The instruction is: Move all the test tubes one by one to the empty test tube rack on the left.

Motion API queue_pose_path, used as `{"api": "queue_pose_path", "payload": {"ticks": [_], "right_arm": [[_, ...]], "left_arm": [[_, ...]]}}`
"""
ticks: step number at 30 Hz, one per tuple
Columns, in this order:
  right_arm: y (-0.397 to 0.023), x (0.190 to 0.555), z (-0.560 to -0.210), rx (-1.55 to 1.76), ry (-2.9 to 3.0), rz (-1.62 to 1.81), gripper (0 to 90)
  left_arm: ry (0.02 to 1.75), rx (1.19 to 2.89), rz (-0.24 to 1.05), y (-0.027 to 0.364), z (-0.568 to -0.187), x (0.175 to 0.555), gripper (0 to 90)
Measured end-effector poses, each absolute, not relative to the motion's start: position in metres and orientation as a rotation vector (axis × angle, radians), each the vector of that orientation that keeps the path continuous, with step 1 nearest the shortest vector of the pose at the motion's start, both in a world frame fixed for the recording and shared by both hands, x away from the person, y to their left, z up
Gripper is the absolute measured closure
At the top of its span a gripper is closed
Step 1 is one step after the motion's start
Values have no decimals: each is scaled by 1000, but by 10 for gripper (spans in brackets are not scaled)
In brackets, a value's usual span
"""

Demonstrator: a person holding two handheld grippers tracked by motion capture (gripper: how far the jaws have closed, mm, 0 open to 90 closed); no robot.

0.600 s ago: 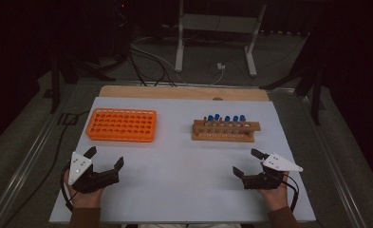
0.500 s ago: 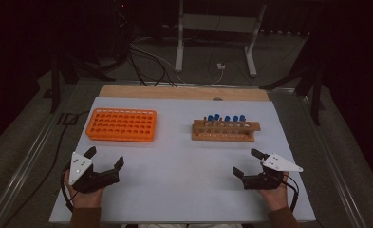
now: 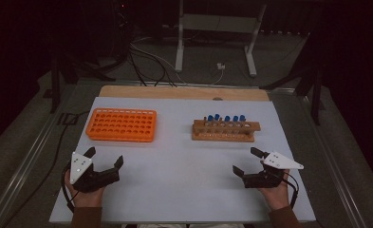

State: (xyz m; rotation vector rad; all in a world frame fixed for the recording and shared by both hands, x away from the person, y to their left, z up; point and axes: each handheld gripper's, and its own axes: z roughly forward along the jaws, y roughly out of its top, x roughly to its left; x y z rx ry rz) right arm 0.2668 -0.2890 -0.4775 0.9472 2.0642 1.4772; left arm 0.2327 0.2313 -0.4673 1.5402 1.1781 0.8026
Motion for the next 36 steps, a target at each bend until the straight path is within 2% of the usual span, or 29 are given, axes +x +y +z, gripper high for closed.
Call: {"api": "queue_pose_path", "payload": {"ticks": [12,26,36], "right_arm": [[-294,290,-441,918,2002,1462,0],[-296,323,-437,985,2000,1366,0],[-301,351,-434,1057,1956,1321,39]], "left_arm": [[1213,1528,800,232,-470,233,9],[1215,1542,807,230,-472,234,9],[1218,1546,797,229,-473,235,8]]}}
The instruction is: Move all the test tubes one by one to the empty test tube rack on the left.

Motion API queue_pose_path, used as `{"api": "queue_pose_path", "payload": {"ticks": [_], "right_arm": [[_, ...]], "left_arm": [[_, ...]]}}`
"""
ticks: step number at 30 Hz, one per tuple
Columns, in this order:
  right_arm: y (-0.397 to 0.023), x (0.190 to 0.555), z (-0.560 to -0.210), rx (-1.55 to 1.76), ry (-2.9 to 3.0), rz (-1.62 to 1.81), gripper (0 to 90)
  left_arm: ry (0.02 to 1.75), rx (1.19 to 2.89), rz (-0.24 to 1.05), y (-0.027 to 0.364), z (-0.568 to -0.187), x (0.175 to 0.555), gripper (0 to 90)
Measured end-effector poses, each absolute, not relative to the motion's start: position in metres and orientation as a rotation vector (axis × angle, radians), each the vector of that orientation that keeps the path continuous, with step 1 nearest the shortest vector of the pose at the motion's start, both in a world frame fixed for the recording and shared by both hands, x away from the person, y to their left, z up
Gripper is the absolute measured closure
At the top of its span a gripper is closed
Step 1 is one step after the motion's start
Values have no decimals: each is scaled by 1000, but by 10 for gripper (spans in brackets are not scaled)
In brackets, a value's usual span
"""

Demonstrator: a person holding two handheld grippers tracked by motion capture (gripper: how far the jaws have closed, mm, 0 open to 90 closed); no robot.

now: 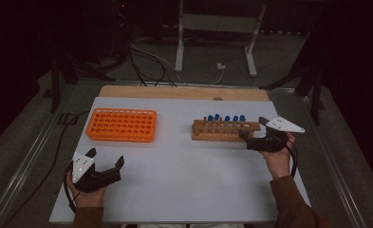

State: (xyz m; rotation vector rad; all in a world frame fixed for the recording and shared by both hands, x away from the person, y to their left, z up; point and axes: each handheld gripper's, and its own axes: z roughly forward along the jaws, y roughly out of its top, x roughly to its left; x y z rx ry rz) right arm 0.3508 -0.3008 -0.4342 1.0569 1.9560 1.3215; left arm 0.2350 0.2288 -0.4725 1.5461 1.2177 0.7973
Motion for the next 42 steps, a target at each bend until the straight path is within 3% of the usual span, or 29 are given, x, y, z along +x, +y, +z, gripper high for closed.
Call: {"api": "queue_pose_path", "payload": {"ticks": [9,12,15,20,30,42], "right_arm": [[-302,374,-445,1120,1991,1225,177],[-297,382,-454,1158,1997,1173,385],[-295,388,-460,1163,1996,1172,524],[-293,394,-465,1175,2000,1196,645],[-289,399,-469,1170,2009,1217,744],[-290,397,-463,1165,1979,1261,763]], "left_arm": [[1225,1545,787,229,-474,237,8],[1228,1543,783,229,-474,237,9],[1228,1542,781,229,-474,237,9],[1228,1541,778,229,-474,237,9],[1228,1541,773,229,-474,237,9],[1225,1540,759,228,-475,238,9]]}}
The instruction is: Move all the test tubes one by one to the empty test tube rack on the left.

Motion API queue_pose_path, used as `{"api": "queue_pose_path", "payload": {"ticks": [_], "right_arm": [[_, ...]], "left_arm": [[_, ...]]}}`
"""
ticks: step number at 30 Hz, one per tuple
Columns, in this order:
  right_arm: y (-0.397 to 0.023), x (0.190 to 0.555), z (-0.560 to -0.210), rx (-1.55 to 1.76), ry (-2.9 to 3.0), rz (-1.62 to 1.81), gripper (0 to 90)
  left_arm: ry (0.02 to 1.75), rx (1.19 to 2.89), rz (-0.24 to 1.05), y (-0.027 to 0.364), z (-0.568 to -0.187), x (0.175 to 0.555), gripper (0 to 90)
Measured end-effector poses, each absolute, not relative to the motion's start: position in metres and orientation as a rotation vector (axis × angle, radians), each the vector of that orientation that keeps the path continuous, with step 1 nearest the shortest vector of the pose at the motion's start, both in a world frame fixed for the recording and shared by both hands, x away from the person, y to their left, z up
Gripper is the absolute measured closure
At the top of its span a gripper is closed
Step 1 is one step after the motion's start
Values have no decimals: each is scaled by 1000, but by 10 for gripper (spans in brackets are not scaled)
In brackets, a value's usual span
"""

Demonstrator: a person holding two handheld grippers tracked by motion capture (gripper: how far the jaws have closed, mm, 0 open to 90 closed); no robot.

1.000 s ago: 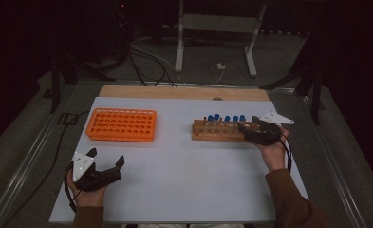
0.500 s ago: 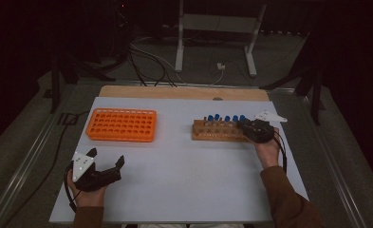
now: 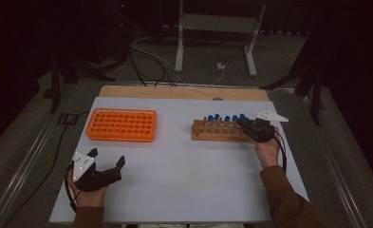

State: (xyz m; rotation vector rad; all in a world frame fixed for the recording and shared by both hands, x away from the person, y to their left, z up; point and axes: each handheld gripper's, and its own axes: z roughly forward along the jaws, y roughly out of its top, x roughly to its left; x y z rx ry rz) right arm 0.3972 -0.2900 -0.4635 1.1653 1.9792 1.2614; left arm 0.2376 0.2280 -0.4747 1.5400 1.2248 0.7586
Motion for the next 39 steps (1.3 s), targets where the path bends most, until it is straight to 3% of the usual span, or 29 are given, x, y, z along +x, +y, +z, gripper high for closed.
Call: {"api": "queue_pose_path", "payload": {"ticks": [16,21,39], "right_arm": [[-289,392,-430,1133,1915,1270,764],[-287,390,-415,1105,1904,1280,764],[-266,369,-393,1059,1961,1335,764]], "left_arm": [[1082,1598,693,195,-457,241,9],[1046,1628,596,180,-448,251,9],[928,1611,522,128,-413,297,9]]}}
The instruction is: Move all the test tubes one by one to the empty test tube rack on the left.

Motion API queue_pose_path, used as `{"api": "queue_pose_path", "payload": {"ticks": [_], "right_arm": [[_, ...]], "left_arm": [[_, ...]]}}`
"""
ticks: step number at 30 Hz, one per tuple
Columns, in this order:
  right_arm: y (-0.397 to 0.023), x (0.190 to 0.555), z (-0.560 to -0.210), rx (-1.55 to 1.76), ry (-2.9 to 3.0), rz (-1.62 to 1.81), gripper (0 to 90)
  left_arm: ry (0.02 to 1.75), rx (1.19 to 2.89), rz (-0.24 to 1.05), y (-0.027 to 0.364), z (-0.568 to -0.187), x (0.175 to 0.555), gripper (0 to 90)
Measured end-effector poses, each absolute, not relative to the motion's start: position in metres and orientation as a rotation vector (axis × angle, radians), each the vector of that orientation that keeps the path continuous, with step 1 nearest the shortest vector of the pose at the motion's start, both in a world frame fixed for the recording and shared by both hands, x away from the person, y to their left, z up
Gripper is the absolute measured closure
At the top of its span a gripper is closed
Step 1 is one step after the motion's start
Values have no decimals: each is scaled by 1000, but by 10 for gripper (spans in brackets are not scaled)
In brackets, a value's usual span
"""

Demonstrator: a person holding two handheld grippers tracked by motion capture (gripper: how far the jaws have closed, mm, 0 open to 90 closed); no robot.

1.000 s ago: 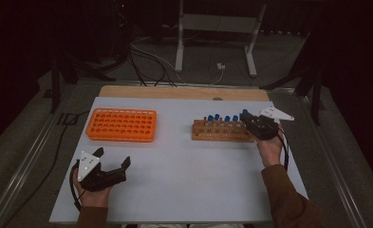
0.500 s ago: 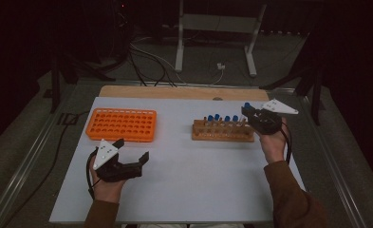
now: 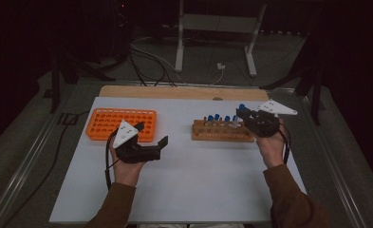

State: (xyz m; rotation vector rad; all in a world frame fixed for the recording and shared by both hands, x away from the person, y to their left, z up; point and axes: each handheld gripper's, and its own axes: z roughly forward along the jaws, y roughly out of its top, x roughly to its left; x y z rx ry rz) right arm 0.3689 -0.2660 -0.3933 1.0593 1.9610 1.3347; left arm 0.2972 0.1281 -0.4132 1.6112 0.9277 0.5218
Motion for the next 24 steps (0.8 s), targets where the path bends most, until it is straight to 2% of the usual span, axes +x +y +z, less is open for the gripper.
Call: {"api": "queue_pose_path", "payload": {"ticks": [7,9,10,14,15,20,24], "right_arm": [[-244,362,-394,1016,2025,1418,763],[-240,362,-394,1003,2036,1426,763],[-231,361,-395,998,2062,1443,763],[-219,361,-396,991,2100,1470,763],[-212,360,-396,982,2115,1493,763],[-198,358,-396,961,2146,1525,763],[-184,356,-396,930,2180,1541,762]], "left_arm": [[893,1647,517,99,-410,314,15],[884,1674,516,89,-413,319,30],[881,1685,519,85,-414,321,70],[857,1723,503,67,-422,327,91],[854,1728,499,63,-423,328,133],[829,1746,454,47,-428,332,182],[796,1763,454,38,-429,332,305]]}}
